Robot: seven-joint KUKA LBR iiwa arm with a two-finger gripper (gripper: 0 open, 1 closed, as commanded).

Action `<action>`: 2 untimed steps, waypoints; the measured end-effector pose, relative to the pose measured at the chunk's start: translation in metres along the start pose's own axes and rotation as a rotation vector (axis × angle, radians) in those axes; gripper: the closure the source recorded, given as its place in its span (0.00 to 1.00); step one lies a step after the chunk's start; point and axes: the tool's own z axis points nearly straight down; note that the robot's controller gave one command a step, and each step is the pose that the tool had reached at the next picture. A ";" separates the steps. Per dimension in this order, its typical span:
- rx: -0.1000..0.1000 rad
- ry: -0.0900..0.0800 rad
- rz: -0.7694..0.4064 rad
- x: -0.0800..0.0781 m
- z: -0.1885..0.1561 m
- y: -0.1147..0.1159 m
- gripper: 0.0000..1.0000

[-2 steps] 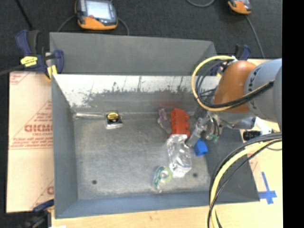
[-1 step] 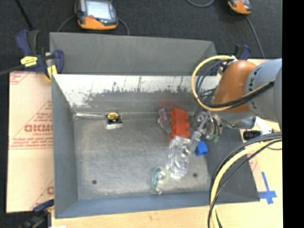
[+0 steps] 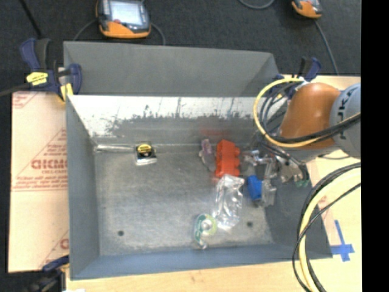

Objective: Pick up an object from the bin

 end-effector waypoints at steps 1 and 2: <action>-0.001 -0.002 0.001 -0.001 -0.001 0.001 1.00; 0.003 -0.011 -0.039 0.006 -0.155 0.031 1.00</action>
Offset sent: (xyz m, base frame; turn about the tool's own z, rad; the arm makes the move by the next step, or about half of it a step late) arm 0.0000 0.0000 0.0000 0.0000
